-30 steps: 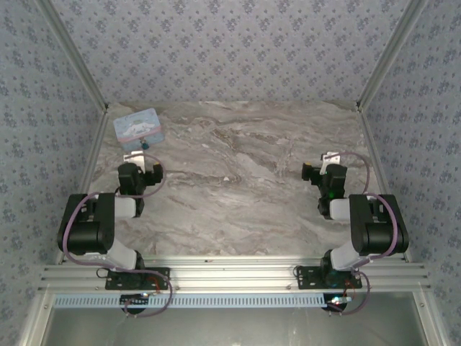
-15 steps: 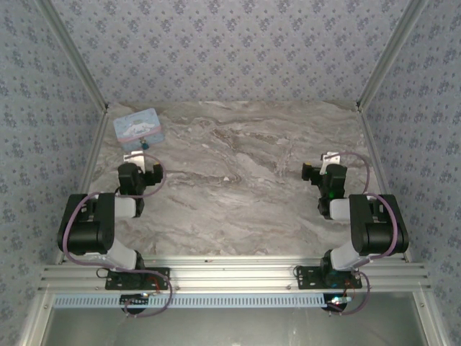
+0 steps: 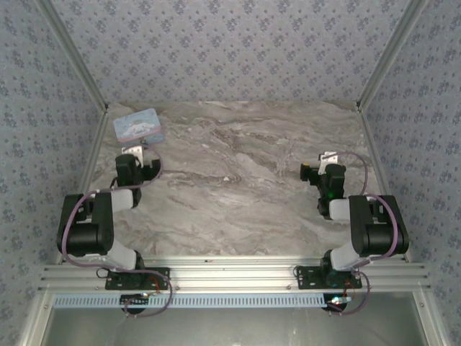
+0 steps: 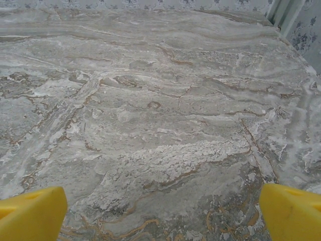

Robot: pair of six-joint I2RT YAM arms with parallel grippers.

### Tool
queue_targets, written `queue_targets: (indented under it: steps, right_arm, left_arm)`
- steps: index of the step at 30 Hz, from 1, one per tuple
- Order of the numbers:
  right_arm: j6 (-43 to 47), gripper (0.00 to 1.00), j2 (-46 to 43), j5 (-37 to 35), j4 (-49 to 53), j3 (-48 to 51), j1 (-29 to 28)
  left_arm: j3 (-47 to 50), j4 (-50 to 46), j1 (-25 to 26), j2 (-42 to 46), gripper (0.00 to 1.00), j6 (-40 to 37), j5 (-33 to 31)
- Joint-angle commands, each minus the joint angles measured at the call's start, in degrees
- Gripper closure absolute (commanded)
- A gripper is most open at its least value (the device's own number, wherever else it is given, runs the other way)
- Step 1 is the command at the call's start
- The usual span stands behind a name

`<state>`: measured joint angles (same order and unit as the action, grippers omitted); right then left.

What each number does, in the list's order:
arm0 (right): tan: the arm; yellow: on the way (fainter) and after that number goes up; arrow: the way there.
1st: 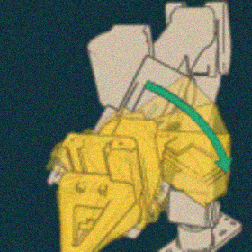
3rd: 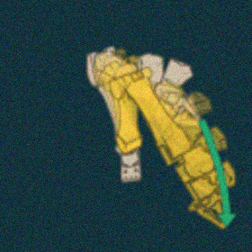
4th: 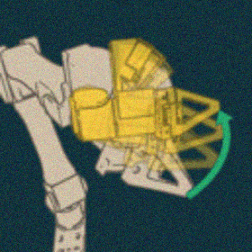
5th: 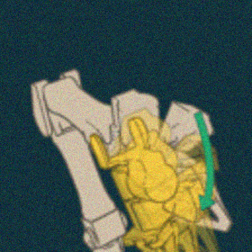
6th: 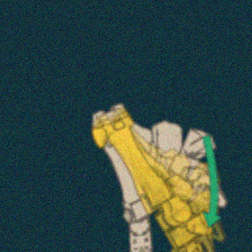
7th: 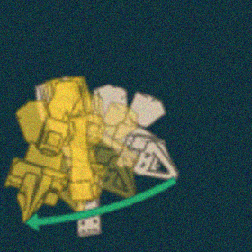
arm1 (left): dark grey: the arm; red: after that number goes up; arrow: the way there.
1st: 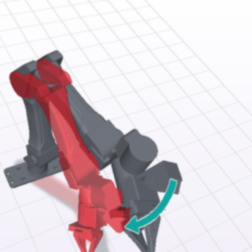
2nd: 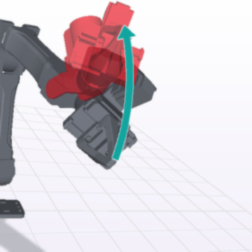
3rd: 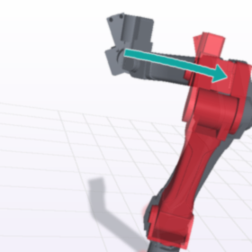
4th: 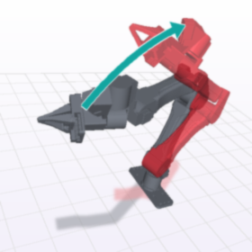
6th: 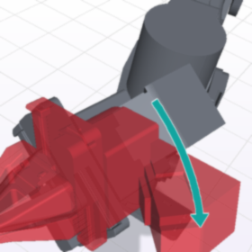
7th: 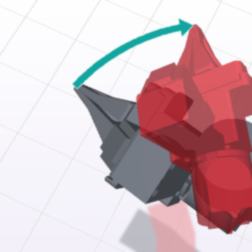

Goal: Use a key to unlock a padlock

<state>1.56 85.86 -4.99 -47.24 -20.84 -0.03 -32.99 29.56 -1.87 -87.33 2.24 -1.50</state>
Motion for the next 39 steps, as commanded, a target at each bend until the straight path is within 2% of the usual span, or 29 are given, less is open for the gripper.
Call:
queue_targets:
  steps: [1,4,7,9,11,14,17,23,26,32,39]
  right_arm:
    - [1.8,0.00,-5.3,-1.5,8.5,-3.0,-1.2]
    - [1.4,0.00,-9.1,-1.5,22.4,-9.4,-2.6]
    - [-1.2,0.00,-11.1,0.5,27.7,-12.8,-3.4]
    - [-4.7,0.00,-11.8,1.3,32.0,-15.6,-3.7]
    - [-8.7,0.00,-11.6,1.7,38.1,-19.1,-4.2]
    - [-13.0,0.00,-10.6,1.8,44.0,-22.6,-5.5]
    - [-15.2,0.00,-9.8,2.5,45.6,-23.4,-7.9]
    - [-18.1,0.01,-7.7,2.4,48.3,-25.2,-14.1]
    - [-18.4,0.01,-6.6,1.0,50.1,-26.3,-17.7]
    - [-21.2,0.01,-6.2,-2.7,51.6,-26.9,-22.2]
    - [-27.6,0.01,-8.5,-3.2,54.4,-26.4,-23.3]
  left_arm:
    - [-7.8,-14.8,-0.3,2.6,0.02,1.6,0.3]
    - [-11.4,-17.4,-0.5,3.2,0.02,4.2,-0.7]
    - [-19.4,-24.7,-1.4,1.3,0.02,9.6,-2.1]
    - [-29.3,-34.9,-3.1,-3.1,0.02,11.7,1.4]
    - [-41.9,-45.9,-4.4,-10.0,0.03,10.0,6.9]
    - [-54.4,-54.7,-4.9,-18.7,0.09,8.5,9.7]
    - [-63.4,-59.3,-4.8,-25.4,0.21,7.9,11.3]
    - [-81.0,-70.0,-4.8,-39.4,0.34,9.7,14.8]
    - [-81.3,-71.4,-3.9,-41.4,0.35,11.3,16.1]
    - [-69.8,-68.0,0.6,-36.6,0.35,12.6,16.9]
    - [-53.3,-61.5,11.5,-25.7,0.35,15.1,16.3]
